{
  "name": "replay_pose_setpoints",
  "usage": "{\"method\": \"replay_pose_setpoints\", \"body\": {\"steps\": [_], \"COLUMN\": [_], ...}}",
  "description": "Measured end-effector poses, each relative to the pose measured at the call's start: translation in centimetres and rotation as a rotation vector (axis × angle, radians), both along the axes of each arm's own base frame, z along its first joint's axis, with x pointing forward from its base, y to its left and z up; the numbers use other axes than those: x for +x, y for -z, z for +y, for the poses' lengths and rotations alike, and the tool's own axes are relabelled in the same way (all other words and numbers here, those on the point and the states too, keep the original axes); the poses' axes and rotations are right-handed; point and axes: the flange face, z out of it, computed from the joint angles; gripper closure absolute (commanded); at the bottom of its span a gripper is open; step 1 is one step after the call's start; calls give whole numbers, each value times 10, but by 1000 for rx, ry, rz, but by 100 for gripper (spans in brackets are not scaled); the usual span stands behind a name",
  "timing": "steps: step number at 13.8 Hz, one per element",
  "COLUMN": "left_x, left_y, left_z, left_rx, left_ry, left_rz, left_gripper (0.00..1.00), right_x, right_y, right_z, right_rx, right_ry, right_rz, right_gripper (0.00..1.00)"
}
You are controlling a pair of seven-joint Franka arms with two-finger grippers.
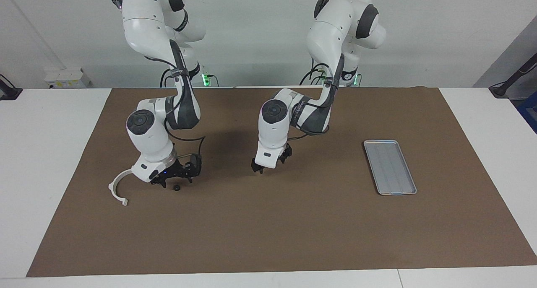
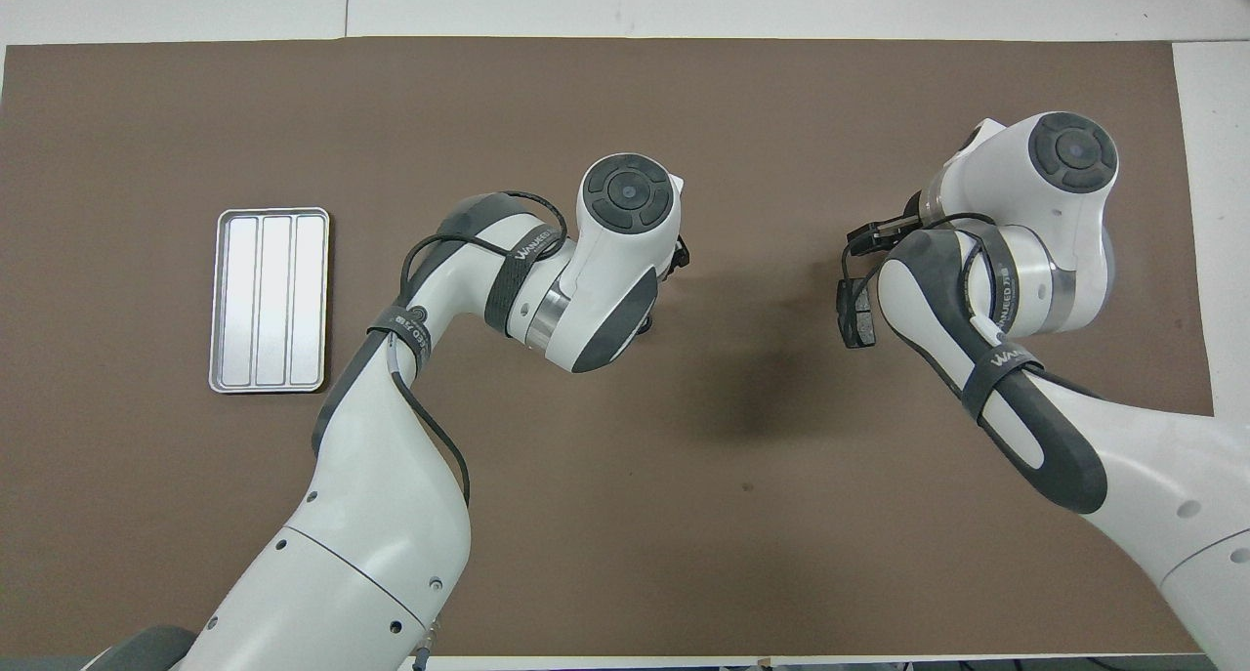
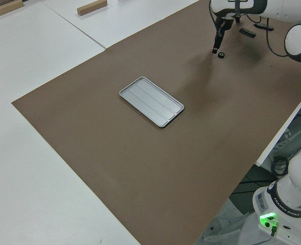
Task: Pick bearing gear from pile to tray
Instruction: 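Grasp the black bearing gear at the center with the left gripper, then reach the right gripper to the second gear while the left gripper holds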
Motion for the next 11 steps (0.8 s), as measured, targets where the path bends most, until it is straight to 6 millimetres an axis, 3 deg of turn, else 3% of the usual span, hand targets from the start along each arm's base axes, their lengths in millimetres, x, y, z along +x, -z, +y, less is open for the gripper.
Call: {"method": "replay_pose_setpoints", "body": {"steps": [6, 7, 8, 11], "left_x": [-5, -6, -7, -12], "left_y": [8, 11, 13, 14], "left_z": [-1, -2, -3, -9], "left_rx": [5, 3, 2, -3], "left_ry": [-33, -39, -43, -44], "left_rz": [8, 5, 4, 3], "left_gripper": [7, 8, 8, 10], "right_x": [-6, -6, -5, -6], "right_y": [12, 12, 13, 18], "right_z": [-14, -15, -15, -15], "right_rx": [-2, -1, -1, 0], "right_ry": [-5, -5, -4, -5], "right_rz": [14, -2, -15, -22], "right_gripper": [5, 7, 16, 23]}}
